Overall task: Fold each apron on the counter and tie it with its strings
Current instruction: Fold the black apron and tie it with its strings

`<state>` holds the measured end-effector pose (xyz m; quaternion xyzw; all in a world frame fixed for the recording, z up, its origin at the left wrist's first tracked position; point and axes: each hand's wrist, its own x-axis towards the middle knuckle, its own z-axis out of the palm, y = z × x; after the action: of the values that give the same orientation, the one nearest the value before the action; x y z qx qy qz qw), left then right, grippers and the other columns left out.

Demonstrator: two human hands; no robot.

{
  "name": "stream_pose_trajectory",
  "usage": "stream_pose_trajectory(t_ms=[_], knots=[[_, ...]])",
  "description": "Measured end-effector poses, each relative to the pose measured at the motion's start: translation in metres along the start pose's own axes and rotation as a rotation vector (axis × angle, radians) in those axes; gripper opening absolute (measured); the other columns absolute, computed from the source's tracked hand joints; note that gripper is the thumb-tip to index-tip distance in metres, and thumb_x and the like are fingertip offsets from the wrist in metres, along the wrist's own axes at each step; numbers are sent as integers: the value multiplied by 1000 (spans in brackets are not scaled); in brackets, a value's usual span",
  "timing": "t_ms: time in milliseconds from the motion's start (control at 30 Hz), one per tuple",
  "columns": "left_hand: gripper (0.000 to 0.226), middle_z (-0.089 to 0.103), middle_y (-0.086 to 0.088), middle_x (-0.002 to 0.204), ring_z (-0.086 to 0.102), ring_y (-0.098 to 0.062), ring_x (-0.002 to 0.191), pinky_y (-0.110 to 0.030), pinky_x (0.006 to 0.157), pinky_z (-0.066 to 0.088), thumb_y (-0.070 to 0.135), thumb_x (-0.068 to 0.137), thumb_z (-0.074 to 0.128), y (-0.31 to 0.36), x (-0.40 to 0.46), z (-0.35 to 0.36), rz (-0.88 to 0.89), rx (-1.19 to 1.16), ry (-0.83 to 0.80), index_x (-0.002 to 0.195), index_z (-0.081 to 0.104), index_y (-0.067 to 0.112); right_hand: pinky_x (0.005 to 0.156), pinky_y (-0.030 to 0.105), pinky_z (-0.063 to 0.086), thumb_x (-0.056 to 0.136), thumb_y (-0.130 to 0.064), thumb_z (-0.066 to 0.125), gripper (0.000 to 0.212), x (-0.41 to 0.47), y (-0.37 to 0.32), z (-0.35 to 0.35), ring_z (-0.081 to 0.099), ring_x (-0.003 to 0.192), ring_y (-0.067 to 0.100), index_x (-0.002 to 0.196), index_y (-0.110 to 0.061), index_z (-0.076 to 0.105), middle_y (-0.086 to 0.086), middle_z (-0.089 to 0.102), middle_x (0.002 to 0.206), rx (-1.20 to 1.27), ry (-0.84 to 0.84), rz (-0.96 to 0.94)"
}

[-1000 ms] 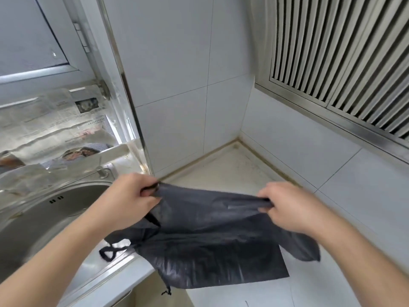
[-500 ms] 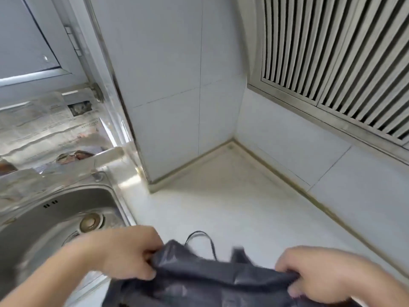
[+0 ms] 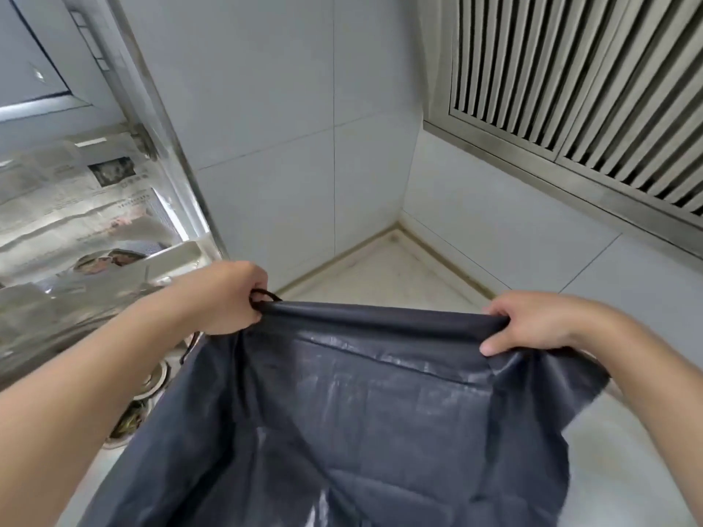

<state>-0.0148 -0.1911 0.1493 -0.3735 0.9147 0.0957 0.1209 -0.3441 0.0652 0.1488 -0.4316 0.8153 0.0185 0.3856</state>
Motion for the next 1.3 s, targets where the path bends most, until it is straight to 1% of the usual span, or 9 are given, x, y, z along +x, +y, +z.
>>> stream_pose_trajectory(t_ms=[367, 533, 600, 733, 800, 900, 1033, 1200, 1300], knots=[[58, 66, -8, 120, 62, -33, 100, -44, 88, 57, 3, 81, 56, -9, 169, 88, 17, 52, -203, 134, 54, 26, 75, 37, 57, 85, -31, 77, 21, 170, 56, -1, 64, 87, 24, 97, -19, 65, 3, 68, 97, -260, 148, 210], [58, 52, -25, 129, 48, -46, 117, -53, 97, 37, -9, 72, 54, 21, 193, 122, 65, 9, 619, 129, 53, 3, 92, 48, 43, 77, -15, 78, 57, 208, 78, 19, 52, 108, 43, 122, 6, 51, 32, 54, 123, -400, 872, 250], [56, 51, -23, 128, 49, -44, 109, -51, 90, 39, -11, 72, 51, 44, 182, 150, 213, -36, 647, 126, 54, 3, 107, 53, 35, 72, -11, 77, 86, 201, 64, 45, 44, 124, 46, 145, 3, 35, 31, 41, 141, -422, 979, 200], [33, 45, 2, 125, 61, -30, 91, -47, 72, 55, 9, 93, 57, 72, 136, 235, 359, -297, 94, 122, 51, 23, 122, 60, 22, 83, -20, 72, 85, 164, 24, 158, 28, 147, 45, 157, -8, 30, 24, 25, 158, -315, 805, -12], [43, 42, 5, 133, 61, -27, 111, -44, 88, 55, 28, 94, 64, 71, 106, 280, 285, -307, -101, 134, 49, 27, 123, 60, 20, 91, -47, 66, 86, 139, 10, 231, 13, 155, 38, 162, -25, 22, 14, 7, 169, -154, 489, -19], [92, 35, 2, 159, 40, -28, 145, -50, 112, 43, 59, 78, 77, 56, 77, 322, 271, -148, -104, 156, 37, 32, 126, 64, 0, 92, -73, 50, 105, 119, 15, 308, -35, 153, 24, 158, -44, -26, -2, -48, 160, -70, 101, 126], [117, 21, 2, 171, 21, -28, 157, -57, 121, 29, 73, 67, 79, 33, 65, 329, 250, -79, -100, 163, 21, 41, 126, 58, -12, 87, -77, 53, 115, 103, 11, 330, -46, 147, 19, 150, -47, -39, -7, -56, 153, -5, 97, 158], [125, -9, -5, 173, -8, -35, 160, -54, 128, 7, 71, 71, 77, 30, 54, 321, 111, -81, -214, 164, -2, 43, 127, 54, 8, 73, -77, 65, 114, 82, 18, 350, -22, 156, 26, 161, -38, 4, 3, -27, 169, -79, 144, 13], [125, 8, -11, 171, 9, -38, 158, -56, 126, 16, 62, 65, 86, 29, 39, 316, 88, -106, -213, 165, 14, 37, 123, 50, 29, 69, -62, 80, 72, 70, 30, 370, 0, 156, 24, 128, -39, 45, 6, 12, 169, -109, 173, -80]])
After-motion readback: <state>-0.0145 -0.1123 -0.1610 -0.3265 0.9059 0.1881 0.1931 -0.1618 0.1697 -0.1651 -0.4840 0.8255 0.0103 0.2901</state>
